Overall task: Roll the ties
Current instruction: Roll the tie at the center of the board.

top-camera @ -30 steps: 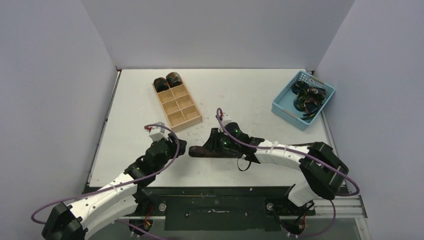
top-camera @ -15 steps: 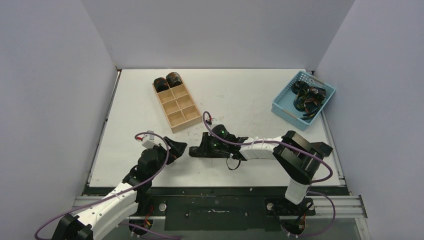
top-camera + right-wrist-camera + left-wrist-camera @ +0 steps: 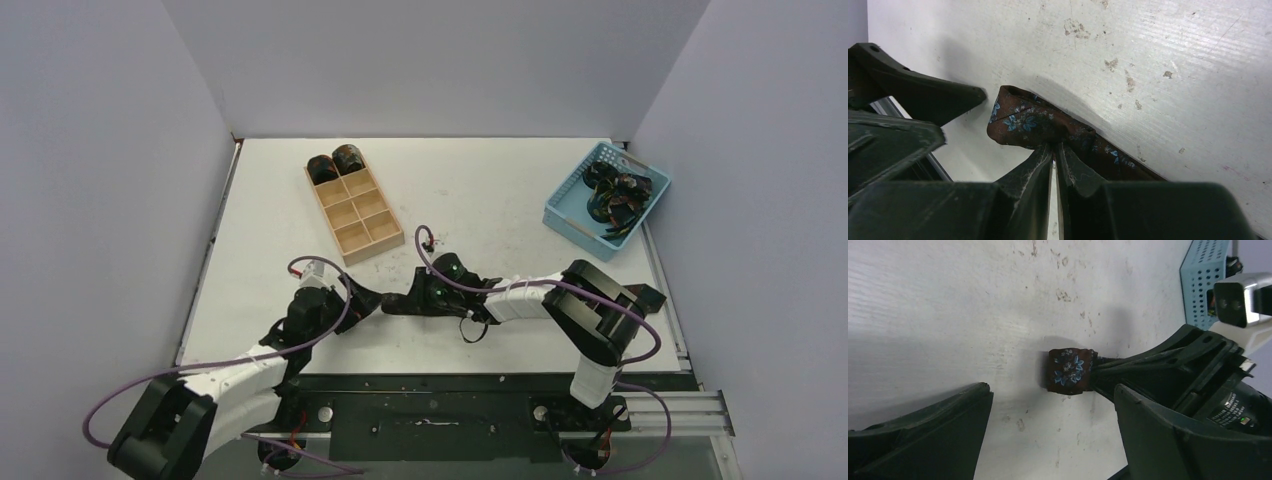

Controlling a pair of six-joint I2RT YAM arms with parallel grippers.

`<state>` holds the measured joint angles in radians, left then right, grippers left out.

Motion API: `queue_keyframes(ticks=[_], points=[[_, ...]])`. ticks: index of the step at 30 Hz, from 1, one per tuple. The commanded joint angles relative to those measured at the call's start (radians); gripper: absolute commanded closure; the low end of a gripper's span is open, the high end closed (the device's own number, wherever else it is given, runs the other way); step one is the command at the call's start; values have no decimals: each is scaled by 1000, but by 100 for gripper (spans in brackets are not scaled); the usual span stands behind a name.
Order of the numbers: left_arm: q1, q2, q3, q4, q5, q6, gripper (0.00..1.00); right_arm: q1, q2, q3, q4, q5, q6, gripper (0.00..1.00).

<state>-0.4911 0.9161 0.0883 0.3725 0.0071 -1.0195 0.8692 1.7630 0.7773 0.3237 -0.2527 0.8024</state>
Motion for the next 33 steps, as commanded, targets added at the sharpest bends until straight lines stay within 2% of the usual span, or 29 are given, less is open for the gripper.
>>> queue_keyframes(ticks=[1, 6, 11, 19, 23, 29, 32, 33], points=[[16, 147, 98, 127, 171, -21, 12, -9, 8, -26, 64, 4, -5, 89], [31, 282, 113, 216, 241, -56, 16, -10, 14, -49, 77, 8, -15, 90], [41, 371, 174, 195, 290, -23, 20, -12, 13, -61, 84, 7, -16, 90], [56, 419, 174, 170, 298, 8, 46, -14, 24, -65, 92, -8, -18, 90], [57, 462, 172, 198, 304, 15, 68, -21, 30, -63, 96, -15, -20, 91], [57, 529, 158, 272, 322, 6, 95, -24, 30, -64, 93, -17, -23, 92], [59, 529, 153, 279, 324, 3, 100, -25, 26, -68, 93, -17, -25, 92], [58, 524, 153, 273, 323, 2, 95, -25, 25, -69, 92, -18, -25, 92]])
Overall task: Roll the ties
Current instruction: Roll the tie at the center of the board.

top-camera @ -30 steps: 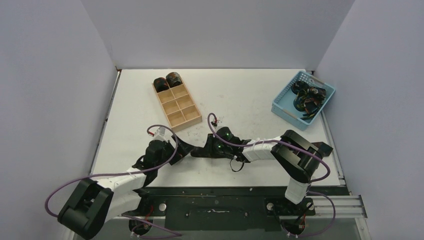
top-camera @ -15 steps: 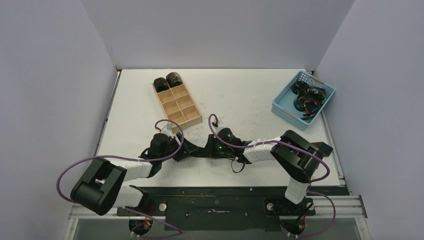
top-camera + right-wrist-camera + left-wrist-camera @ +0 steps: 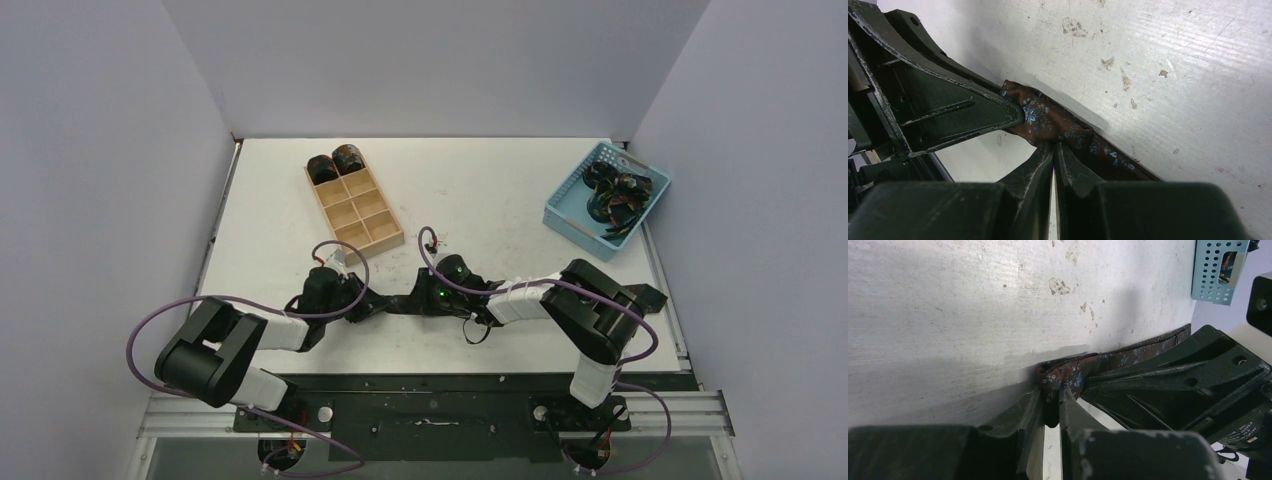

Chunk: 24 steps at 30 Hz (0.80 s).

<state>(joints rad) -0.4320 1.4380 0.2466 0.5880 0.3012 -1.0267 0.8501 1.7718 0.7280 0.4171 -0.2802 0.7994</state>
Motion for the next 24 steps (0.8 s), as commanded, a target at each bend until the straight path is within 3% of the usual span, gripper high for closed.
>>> queue_keyframes(ticks=[1, 3, 7, 9, 14, 17, 24], points=[[-1, -2, -5, 45, 28, 10, 84, -6, 15, -18, -3, 9, -23, 92], [-2, -20, -3, 20, 25, 15, 64, -7, 12, -16, -4, 10, -24, 92], [-1, -42, 0, -17, 12, 33, 59, -8, 14, -11, -6, 11, -26, 93], [1, -48, -1, -20, 4, 37, 64, -7, 14, -10, -6, 10, -26, 93], [1, -49, -2, -25, -7, 42, 91, -6, 2, -2, -14, 6, -27, 93], [0, -55, -5, -27, -14, 45, 100, -6, -12, 16, -41, -4, -48, 92], [-1, -87, -29, -57, -58, 66, 100, 1, -94, 63, -134, 12, -81, 71]])
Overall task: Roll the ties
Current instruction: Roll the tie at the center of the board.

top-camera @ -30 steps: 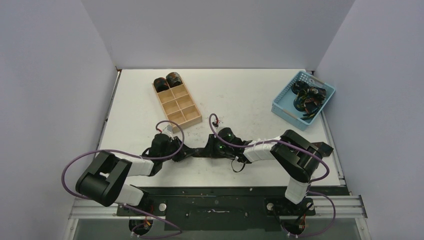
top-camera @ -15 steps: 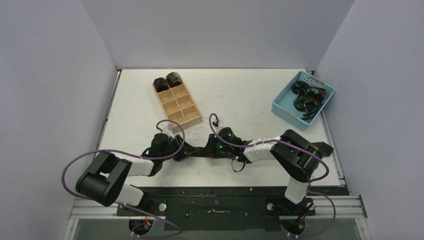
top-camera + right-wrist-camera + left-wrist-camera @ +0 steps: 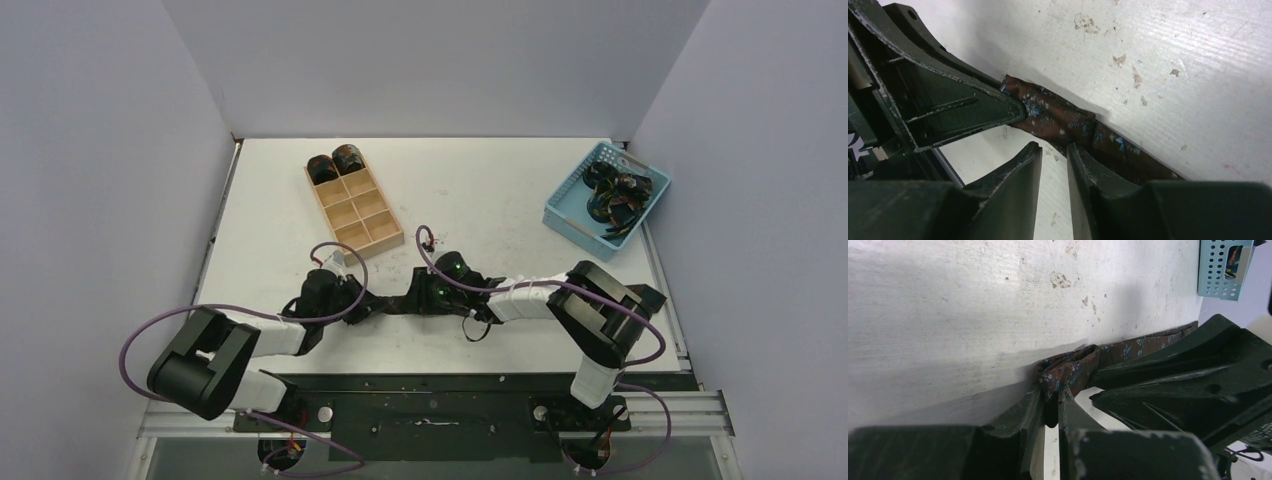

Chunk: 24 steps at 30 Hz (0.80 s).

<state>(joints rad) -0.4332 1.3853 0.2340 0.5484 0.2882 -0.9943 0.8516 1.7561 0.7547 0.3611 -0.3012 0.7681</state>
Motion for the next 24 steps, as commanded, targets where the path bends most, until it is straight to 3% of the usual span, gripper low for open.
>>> queue_keyframes(ticks=[1, 11, 24], points=[[0, -43, -20, -24, -50, 35, 100, 1, -88, 41, -84, 40, -53, 70], [-5, -213, -48, -156, -129, 72, 100, 42, -56, 132, -131, 87, -57, 81], [-23, -365, -29, -329, -208, 111, 100, 79, 62, 155, -157, 117, -52, 85]])
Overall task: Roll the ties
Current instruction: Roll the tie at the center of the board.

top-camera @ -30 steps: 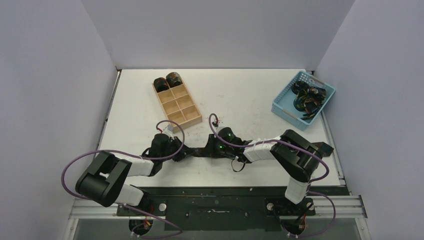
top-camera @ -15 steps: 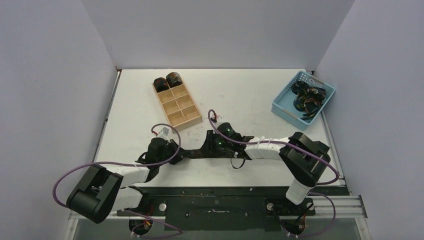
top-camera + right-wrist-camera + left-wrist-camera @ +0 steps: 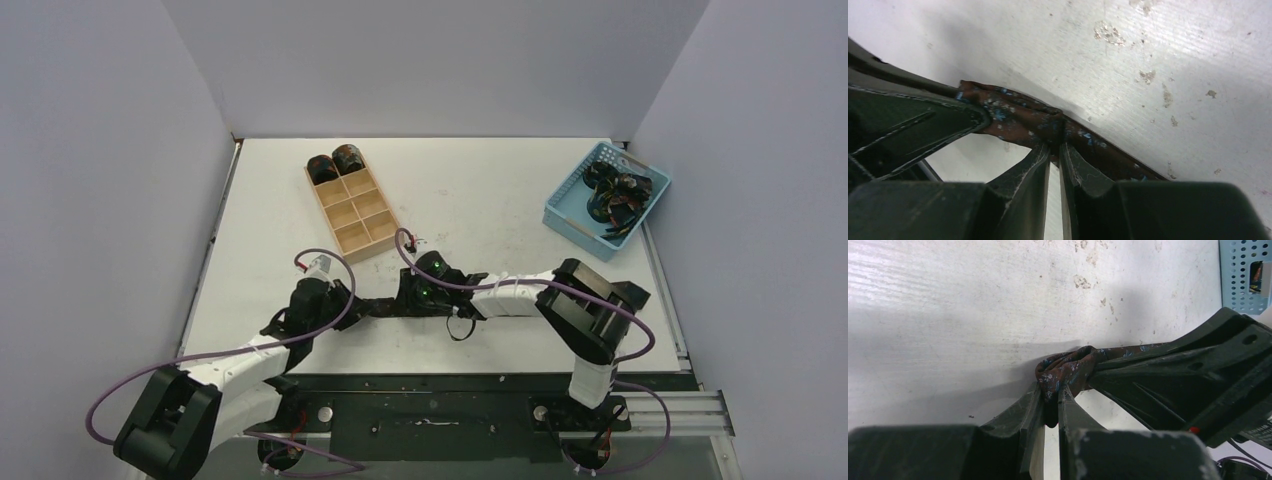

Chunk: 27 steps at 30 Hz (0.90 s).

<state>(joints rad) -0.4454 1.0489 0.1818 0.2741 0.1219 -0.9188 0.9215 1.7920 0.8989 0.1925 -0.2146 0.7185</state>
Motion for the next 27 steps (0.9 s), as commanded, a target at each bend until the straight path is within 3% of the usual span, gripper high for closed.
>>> queue_keyframes(ticks=[1, 9, 17, 27], points=[[-14, -33, 27, -68, -44, 39, 100, 10, 33, 7, 18, 31, 2, 85], [-53, -57, 79, -214, -99, 79, 100, 27, 66, -8, 51, 37, 16, 87], [-133, -80, 216, -460, -260, 143, 100, 63, 109, -20, 88, 35, 36, 90], [-144, -71, 293, -591, -371, 158, 100, 83, 78, -20, 98, 53, 41, 92]])
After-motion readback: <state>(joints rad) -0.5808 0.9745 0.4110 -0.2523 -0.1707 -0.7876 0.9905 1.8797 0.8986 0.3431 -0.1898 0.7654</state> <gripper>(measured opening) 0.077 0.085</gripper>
